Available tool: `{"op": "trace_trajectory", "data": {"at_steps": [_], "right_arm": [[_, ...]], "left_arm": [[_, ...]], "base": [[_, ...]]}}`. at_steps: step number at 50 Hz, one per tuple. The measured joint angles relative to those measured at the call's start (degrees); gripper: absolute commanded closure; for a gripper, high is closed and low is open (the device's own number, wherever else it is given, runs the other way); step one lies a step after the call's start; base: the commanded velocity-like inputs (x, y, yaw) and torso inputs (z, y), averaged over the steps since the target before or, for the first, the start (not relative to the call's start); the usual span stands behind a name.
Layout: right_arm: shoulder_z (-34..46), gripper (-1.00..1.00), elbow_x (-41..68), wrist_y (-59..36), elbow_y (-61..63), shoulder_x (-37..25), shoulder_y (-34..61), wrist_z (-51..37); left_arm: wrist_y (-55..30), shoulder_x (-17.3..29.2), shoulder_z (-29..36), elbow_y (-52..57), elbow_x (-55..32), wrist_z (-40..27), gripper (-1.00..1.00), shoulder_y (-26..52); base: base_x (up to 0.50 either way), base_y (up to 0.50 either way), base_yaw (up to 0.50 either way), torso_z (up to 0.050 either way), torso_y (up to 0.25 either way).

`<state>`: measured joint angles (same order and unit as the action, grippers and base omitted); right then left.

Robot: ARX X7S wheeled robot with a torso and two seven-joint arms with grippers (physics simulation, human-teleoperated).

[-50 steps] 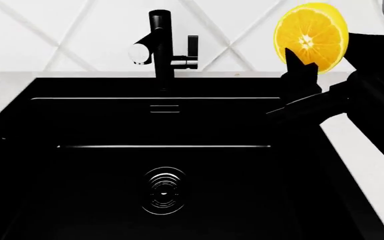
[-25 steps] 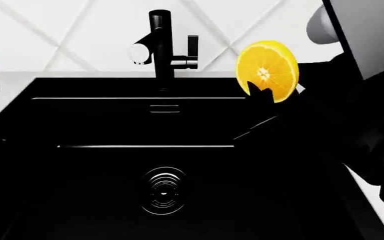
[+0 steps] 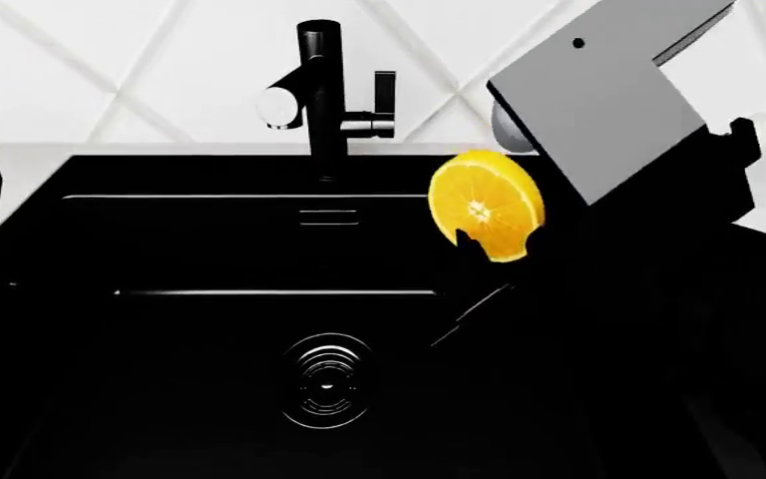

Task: There is a mixed pile of frozen fruits and vegetables on the counter. Locate all the frozen vegetables and place the items in a bowl on the counter. Take all the frozen fruits and defrost them in a running sink.

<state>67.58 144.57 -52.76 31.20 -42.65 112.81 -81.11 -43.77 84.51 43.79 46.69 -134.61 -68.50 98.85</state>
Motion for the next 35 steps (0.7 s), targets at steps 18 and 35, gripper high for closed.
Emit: {"op": "trace_trajectory", "data": {"at_steps": [18,35], "right_arm": [[5.39,1.00,3.63,-1.67,-3.25,5.85,1.33,-0.06],[7.74,1.00,2.90,-1.79,-5.54,12.05,0.71,1.67]], "left_arm": [[0.46,-0.67,-0.15,0.04,0.95,0.46,1.00,-0.96],[0.96,-0.28,-0.34,0.34,1.70,1.15,1.00,-1.97]], "base": [[0.00,0.00,0.00,0.000,0.001],[0.00,0.00,0.00,0.000,0.000]]}}
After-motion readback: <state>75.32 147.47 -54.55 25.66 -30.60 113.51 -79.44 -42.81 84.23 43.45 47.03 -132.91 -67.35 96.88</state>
